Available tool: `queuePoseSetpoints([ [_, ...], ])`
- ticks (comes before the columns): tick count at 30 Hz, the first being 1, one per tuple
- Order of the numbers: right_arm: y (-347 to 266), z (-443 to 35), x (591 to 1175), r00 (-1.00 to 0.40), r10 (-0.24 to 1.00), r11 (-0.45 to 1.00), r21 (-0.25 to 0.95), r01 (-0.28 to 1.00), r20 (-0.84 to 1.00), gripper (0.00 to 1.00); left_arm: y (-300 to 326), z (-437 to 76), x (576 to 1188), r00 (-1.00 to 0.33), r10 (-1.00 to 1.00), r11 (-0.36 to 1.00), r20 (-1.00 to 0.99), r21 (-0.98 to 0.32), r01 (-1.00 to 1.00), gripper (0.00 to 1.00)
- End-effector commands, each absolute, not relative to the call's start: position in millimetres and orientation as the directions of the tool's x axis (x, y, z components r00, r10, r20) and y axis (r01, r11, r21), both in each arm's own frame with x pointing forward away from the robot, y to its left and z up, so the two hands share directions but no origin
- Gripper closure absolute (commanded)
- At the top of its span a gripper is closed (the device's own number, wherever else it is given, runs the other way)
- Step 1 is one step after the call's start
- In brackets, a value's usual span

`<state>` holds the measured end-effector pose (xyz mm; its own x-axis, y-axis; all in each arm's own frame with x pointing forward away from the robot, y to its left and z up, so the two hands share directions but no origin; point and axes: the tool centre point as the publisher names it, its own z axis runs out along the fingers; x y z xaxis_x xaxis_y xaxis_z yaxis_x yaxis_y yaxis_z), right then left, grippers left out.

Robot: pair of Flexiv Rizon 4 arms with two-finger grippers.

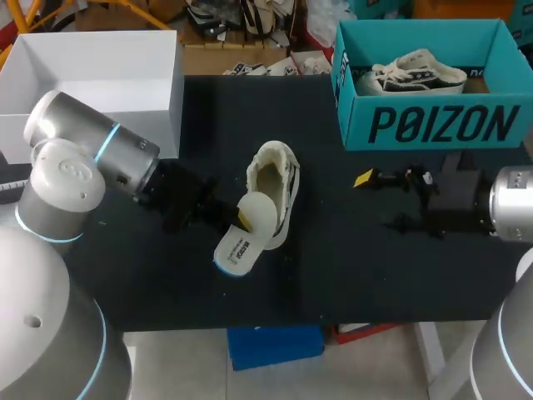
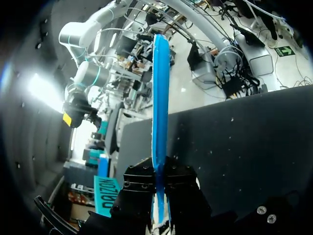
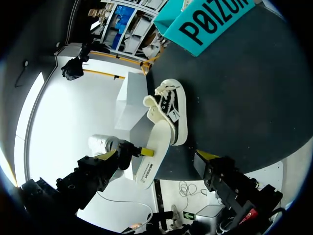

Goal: Take the shoe out of the shoebox, open the shoe tongue, remove and reinsert the insole, then place the shoe into the shoebox

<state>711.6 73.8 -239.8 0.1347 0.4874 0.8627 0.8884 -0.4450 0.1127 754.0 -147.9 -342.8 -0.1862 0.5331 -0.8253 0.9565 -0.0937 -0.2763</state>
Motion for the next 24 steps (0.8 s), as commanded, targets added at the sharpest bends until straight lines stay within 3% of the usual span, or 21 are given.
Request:
queuePoseSetpoints([
  [1, 74, -240, 711, 0.135, 0.487, -0.446, 0.113, 0.888, 0.863, 0.0, -153, -350, 765, -0.185, 0.54, -0.106, -0.821, -0.284, 0.953, 1.0],
  [24, 74, -240, 711, 0.135, 0.487, -0.446, 0.113, 0.888, 0.863, 0.0, -172, -355, 803, -0.149, 0.595, -0.106, -0.79, -0.261, 0.959, 1.0],
])
